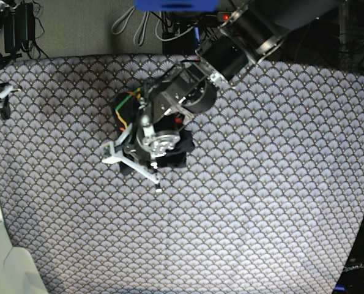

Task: Fold the T-shirt properly
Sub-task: 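Grasp the bundle with the left gripper and rotate it upright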

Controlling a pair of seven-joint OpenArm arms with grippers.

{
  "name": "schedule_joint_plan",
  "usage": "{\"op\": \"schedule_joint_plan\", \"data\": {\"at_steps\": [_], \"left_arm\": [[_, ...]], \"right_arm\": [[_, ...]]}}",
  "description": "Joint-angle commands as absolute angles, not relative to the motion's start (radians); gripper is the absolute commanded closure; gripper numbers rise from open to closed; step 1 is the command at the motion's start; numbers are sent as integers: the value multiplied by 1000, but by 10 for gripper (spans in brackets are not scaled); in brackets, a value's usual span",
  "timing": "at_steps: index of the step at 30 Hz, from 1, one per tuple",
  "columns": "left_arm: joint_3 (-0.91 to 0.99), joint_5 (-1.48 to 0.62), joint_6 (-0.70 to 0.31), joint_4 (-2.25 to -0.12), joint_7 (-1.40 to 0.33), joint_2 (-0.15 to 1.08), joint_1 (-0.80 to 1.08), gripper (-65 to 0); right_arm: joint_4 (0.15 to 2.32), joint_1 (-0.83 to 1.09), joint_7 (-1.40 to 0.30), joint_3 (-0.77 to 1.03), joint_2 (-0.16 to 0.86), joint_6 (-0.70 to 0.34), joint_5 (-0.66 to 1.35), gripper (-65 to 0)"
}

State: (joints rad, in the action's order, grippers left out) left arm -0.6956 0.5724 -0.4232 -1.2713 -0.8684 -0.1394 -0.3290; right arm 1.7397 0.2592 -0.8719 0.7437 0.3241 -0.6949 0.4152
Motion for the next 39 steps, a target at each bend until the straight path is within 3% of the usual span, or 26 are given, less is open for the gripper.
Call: {"op": "schedule_joint_plan", "data": {"at_steps": [1,10,12,18,22,25,31,39], "left_arm": [[-694,584,-415,-1291,-849,-157,-355,-4],[-694,584,-415,-1290,-854,-157,-357,-24],[-694,584,-415,-1290,-854,-157,-357,-96],[-690,582,-415,-1320,-848,-157,-354,-473],[-685,581,-415,-1382,-846,-157,-351,-572],[-668,581,-395,-1446,-846,-157,-349,-595],[-561,573,-208,-1580,-846,-157,-312,-598],[-232,573,-173,-1679,-852,-157,-194,-596]], "right_arm": [[1758,252,-848,751,344,-698,429,-160],[1758,254,-848,753,344,-698,429,-160],[1758,254,-848,753,344,-698,429,-160],[1758,254,-848,748,344,-698,429,-160],[1758,254,-848,746,344,-698,429,-160],[1758,254,-848,746,344,-698,429,-160],[1758,254,-848,707,344,-698,429,-160],[1781,249,-848,507,352,-698,427,-162]]}}
